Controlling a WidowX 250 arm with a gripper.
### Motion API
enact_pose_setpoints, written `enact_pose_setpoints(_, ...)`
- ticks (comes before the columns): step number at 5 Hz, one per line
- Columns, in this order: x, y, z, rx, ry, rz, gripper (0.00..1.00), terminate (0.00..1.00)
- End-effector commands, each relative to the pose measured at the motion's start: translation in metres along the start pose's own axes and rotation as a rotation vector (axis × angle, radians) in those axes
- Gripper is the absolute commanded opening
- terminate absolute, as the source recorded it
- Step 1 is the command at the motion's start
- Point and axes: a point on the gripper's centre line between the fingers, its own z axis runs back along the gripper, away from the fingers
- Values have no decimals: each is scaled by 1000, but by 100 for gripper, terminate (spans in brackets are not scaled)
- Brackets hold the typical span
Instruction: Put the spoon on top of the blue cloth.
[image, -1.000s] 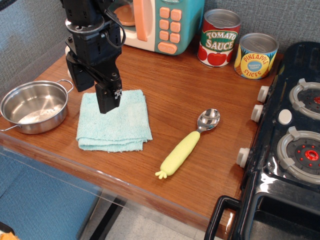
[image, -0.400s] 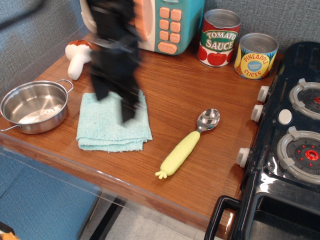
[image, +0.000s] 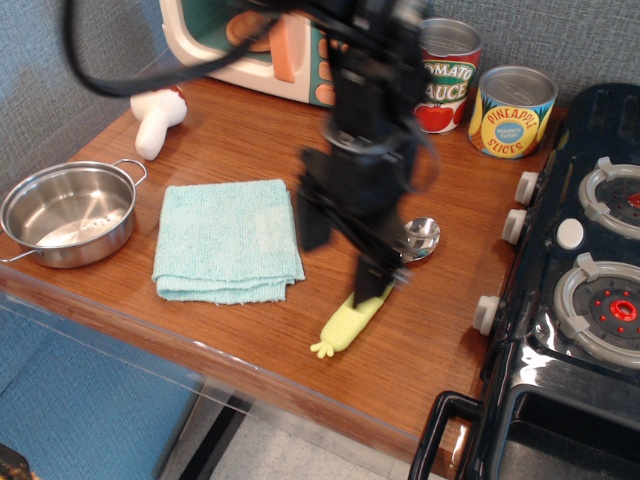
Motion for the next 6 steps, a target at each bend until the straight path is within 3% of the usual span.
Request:
enact_pose_setpoints(1,20,-28,-29,9,25,88,100,0)
enact_pose_setpoints(2,19,-29,-42,80,60,136,100,0)
enact_pose_setpoints(3,18,-24,-36,105,40,152,100,0)
enact_pose_setpoints(4,17,-21,-18,100,-18,148,100,0)
enact_pose_setpoints(5,16,-22,15,103,-123,141,100,0)
enact_pose_setpoints(6,10,-12,40,100,-185,173,100,0)
